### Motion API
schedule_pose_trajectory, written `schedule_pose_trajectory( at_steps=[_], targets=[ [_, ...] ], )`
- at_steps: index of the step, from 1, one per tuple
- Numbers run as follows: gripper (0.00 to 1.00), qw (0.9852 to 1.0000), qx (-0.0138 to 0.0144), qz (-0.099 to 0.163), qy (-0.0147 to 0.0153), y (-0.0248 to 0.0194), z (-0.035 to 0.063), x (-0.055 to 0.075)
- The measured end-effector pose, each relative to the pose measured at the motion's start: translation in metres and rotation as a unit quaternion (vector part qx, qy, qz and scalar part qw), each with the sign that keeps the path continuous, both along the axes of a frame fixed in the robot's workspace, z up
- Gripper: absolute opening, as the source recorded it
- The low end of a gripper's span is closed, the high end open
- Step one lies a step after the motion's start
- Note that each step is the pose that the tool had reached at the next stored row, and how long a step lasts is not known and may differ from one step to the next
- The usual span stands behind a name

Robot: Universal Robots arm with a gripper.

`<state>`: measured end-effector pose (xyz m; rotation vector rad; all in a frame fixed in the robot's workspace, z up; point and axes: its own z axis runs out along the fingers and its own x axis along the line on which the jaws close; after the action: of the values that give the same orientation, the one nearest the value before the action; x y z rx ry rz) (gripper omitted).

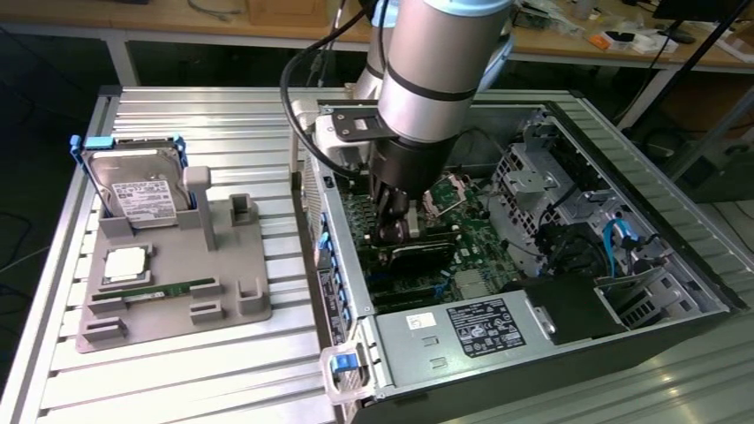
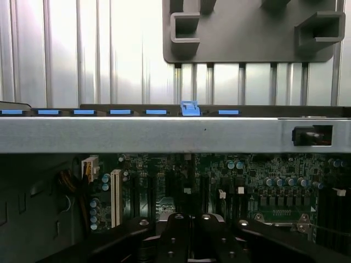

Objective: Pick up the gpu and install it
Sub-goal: 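Press down on the gpu until it lock into place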

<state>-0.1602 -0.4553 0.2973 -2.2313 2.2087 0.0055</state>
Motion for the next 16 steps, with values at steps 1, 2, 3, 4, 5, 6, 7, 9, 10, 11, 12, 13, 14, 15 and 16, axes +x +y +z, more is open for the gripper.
schedule_pose_trajectory(
  at_steps=[1,2,3,4,5,6,7,9,10,11,12,13,14,15,16],
  targets=[
    [0.11,1.0000,0.0001,0.000,-0.0001,0.0000,0.0001,0.000],
    [0.11,1.0000,0.0001,0.000,-0.0001,0.0000,0.0001,0.000],
    [0.11,1.0000,0.0001,0.000,-0.0001,0.0000,0.0001,0.000],
    [0.11,1.0000,0.0001,0.000,-0.0001,0.0000,0.0001,0.000],
    [0.11,1.0000,0.0001,0.000,0.0000,0.0000,0.0002,-0.001],
    [0.11,1.0000,0.0000,0.000,-0.0002,0.0000,0.0002,-0.002],
    [0.11,1.0000,0.0000,0.000,-0.0003,0.0000,0.0002,-0.003],
    [0.11,1.0000,0.0001,0.000,-0.0008,0.0001,0.0003,-0.007],
    [0.11,1.0000,0.0001,0.000,-0.0011,0.0001,0.0003,-0.009],
    [0.11,1.0000,0.0001,0.000,-0.0013,0.0001,0.0004,-0.011],
    [0.11,1.0000,0.0001,0.000,-0.0014,0.0001,0.0005,-0.012],
    [0.11,1.0000,0.0001,0.000,-0.0015,0.0001,0.0005,-0.013],
    [0.11,1.0000,0.0000,0.000,-0.0017,0.0001,0.0006,-0.013],
    [0.11,1.0000,0.0000,0.000,-0.0020,0.0001,0.0008,-0.014],
    [0.11,1.0000,0.0000,0.000,-0.0023,0.0002,0.0008,-0.014]
  ],
)
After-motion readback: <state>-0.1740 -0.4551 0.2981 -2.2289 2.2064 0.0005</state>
